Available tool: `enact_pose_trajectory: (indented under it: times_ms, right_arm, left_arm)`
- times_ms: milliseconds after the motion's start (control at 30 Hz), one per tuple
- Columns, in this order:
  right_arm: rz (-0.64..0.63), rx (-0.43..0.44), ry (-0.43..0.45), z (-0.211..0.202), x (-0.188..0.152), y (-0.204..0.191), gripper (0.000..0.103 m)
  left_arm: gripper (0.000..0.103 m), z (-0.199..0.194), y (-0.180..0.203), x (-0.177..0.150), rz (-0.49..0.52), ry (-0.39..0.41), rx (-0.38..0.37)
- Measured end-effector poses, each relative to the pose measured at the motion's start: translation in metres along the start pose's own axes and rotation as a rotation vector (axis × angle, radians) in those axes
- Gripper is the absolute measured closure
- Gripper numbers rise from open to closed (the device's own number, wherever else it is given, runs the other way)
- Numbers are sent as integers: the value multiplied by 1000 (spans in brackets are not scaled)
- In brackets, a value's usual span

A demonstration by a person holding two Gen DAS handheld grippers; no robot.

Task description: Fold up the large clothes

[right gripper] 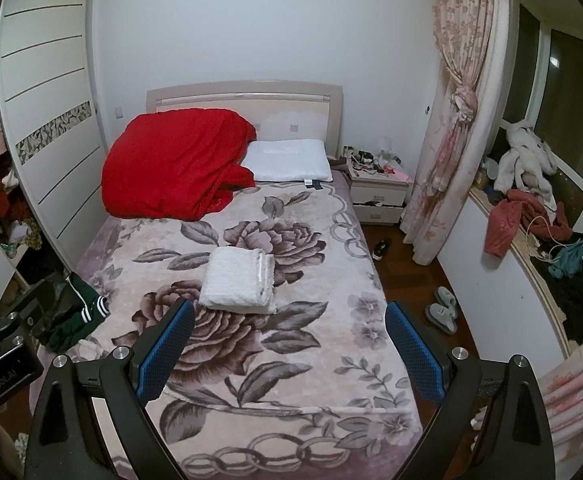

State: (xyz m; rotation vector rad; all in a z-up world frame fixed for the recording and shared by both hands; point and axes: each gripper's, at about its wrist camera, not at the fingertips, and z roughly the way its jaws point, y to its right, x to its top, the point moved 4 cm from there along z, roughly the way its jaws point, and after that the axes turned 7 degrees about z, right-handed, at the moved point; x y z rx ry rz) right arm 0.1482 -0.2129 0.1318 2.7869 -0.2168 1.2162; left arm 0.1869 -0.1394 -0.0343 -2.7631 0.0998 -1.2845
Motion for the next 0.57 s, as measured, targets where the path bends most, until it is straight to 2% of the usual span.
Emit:
enact_pose_trajectory:
  times_ms: [367,567]
  right_arm:
    - [1,-2,7,1,6,-6,5]
    - [6,-6,6,-4,-3,-5,5]
  left_arm:
    - [0,0,0,-2,-1,0,-1]
    - [0,-3,-1,1,-7,4,-3]
